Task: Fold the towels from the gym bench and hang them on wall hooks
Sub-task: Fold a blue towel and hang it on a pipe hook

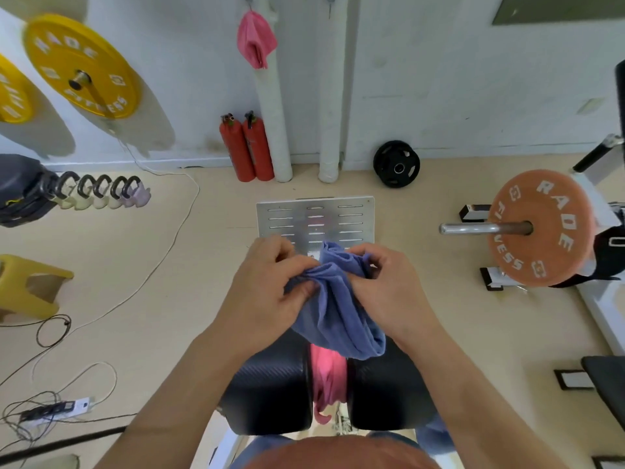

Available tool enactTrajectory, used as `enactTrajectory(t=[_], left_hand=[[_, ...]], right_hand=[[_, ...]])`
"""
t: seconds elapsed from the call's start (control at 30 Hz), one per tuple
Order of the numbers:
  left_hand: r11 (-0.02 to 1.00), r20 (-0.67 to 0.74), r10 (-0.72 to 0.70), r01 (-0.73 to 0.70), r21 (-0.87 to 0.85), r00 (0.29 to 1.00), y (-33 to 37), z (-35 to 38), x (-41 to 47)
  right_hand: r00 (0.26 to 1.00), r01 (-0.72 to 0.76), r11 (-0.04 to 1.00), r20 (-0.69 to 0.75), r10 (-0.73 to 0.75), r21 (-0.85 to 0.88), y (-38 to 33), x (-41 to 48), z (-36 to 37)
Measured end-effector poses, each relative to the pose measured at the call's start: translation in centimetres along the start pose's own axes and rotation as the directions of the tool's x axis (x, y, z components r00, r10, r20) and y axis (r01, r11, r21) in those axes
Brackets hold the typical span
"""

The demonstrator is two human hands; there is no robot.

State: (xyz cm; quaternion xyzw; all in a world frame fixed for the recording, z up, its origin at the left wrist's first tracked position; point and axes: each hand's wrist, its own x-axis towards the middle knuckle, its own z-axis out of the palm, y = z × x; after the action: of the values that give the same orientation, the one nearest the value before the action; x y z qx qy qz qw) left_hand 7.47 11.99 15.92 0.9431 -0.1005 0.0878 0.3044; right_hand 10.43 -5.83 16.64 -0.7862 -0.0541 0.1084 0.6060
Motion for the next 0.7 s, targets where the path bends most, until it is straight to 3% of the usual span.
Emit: enactTrajectory(t=[0.1, 0.2, 0.47, 0.63, 0.7], left_hand=[[0.994, 0.063, 0.065, -0.059, -0.089, 0.996, 0.8, -1.0, 0.4], [0.972, 0.184, 0.031, 0.014, -0.235, 0.983, 1.5, -1.8, 0.5], [0.988, 0.162, 0.152, -0.145, -0.053, 0.975, 2.3, -3.0, 0.6], [0.971, 0.066, 0.221, -0.226, 0.074, 0.973, 2.6, -3.9, 1.2], [0.981, 0.029, 0.188, -0.189, 0.053, 0.982, 2.6, -4.0, 1.4]], right_hand=[[0.997, -0.034, 0.999, 0.066, 0.033, 0.008, -0.8, -0.2, -0.7], [0.988, -0.047, 0.998, 0.147, 0.043, 0.030, -1.7, -0.2, -1.3], [0.953, -0.133, 0.962, 0.299, 0.058, 0.239, -2.8, 0.1, -2.2], [0.943, -0.050, 0.992, 0.332, 0.008, 0.116, -3.8, 0.3, -2.4], [0.946, -0.030, 0.998, 0.325, 0.008, 0.063, -4.0, 0.4, -2.3]])
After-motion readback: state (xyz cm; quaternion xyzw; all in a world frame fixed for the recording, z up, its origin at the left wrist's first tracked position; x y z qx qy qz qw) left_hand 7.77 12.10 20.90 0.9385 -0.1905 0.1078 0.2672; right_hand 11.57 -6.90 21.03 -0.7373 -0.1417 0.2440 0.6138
